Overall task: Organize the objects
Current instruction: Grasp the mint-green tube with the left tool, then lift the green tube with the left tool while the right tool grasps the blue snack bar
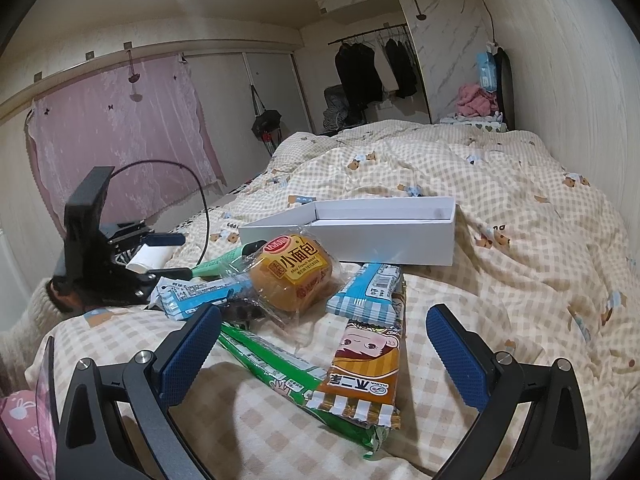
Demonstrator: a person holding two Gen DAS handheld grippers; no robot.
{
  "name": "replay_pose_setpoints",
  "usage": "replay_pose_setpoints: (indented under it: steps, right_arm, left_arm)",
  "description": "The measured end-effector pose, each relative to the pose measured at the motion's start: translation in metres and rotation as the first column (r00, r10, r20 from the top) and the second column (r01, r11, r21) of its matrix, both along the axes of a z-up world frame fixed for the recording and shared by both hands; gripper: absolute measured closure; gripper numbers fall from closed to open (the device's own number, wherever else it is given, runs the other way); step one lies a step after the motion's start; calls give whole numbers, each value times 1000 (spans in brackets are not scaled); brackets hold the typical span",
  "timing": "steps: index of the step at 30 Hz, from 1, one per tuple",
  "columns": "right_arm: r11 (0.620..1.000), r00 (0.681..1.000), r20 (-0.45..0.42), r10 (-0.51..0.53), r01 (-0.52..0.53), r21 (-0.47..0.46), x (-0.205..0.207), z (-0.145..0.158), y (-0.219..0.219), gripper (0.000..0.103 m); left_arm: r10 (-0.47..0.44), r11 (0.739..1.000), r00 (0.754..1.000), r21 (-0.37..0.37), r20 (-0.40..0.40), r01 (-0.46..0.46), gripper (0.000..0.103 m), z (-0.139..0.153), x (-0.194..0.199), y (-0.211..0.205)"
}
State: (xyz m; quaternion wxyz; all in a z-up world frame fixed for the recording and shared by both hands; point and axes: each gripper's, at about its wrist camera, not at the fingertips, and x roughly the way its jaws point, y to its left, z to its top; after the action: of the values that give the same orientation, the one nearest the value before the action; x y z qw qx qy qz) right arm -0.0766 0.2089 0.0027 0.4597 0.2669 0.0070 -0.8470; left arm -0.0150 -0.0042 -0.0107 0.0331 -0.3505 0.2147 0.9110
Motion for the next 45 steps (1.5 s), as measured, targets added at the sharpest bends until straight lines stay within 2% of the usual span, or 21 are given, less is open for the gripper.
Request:
replay_pose_setpoints:
  steps: [3, 6, 8, 9, 10, 12, 14, 15, 16, 17, 18, 20, 22, 26, 30, 34, 38, 45]
  right_arm:
    - [1000, 1000, 3, -1, 1, -2, -1, 0, 0, 0]
    - [1000, 1000, 11, -1, 1, -6, -4, 0, 1, 0]
    - [1000, 1000, 13, 0, 0, -7, -4, -1, 1, 0]
    - [1000, 1000, 15, -1, 1, -7, -5, -1, 1, 0]
    - [1000, 1000, 16, -1, 1, -7, -5, -1, 1, 0]
    - [1000, 1000, 17, -1, 2, -8, -5, -1, 2, 0]
    - [1000, 1000, 21, -2, 2, -10, -6, 0, 2, 0]
    - [1000, 1000, 23, -3, 3, -11, -7, 0, 3, 0]
    - [1000, 1000, 25, -3, 3, -12, -7, -1, 3, 0]
    - [1000, 1000, 27, -4, 4, -13, -8, -1, 3, 0]
    - [1000, 1000, 29, -4, 4, -14, -9, -1, 3, 0]
    - [1000, 999, 33, -6, 6, -16, -9, -1, 4, 0]
    - [1000, 999, 35, -6, 6, -19, -10, -1, 4, 0]
    - [1000, 999, 37, -5, 6, -21, -12, -2, 5, 0]
    - [1000, 999, 41, -5, 6, -21, -13, -3, 5, 0]
    - [1000, 999, 41, -5, 6, -21, -12, -3, 5, 0]
    - [1000, 999, 44, -5, 6, -23, -13, -3, 5, 0]
    - [1000, 999, 45, -4, 5, -23, -13, -3, 5, 0]
  left_arm:
    - [-33, 997, 999, -70, 20, 34, 37, -4, -14, 10]
    - [-76, 989, 994, -120, 83, 86, 37, -11, -29, 15]
    - [-106, 985, 986, -124, 125, 122, 31, -19, -36, 17]
    - [-102, 984, 986, -133, 129, 119, 22, -24, -41, 15]
    - [-91, 986, 988, -127, 125, 107, 20, -26, -47, 12]
    - [-91, 995, 986, -30, 142, 96, 20, -32, -56, 1]
    - [-75, 995, 985, 83, 154, 63, 31, -38, -61, -11]
    - [-81, 988, 982, 141, 172, 57, 52, -39, -62, -14]
    - [-68, 987, 983, 157, 172, 41, 61, -39, -60, -14]
    - [-51, 990, 986, 141, 157, 29, 68, -35, -58, -12]
    - [-43, 993, 989, 113, 140, 27, 80, -30, -54, -9]
    - [-45, 994, 992, 103, 119, 32, 86, -21, -44, -6]
    - [-45, 985, 989, 171, 137, 21, 88, -9, -38, -11]
    - [-23, 950, 985, 311, 173, -33, 88, 8, -30, -31]
    - [-58, 858, 974, 509, 219, -63, 88, 22, -19, -45]
    - [-73, 812, 964, 577, 257, -92, 88, 23, -6, -44]
    - [-75, 820, 963, 565, 259, -88, 88, 20, -1, -39]
    - [-72, 865, 950, 493, 305, -92, 87, 3, -22, -32]
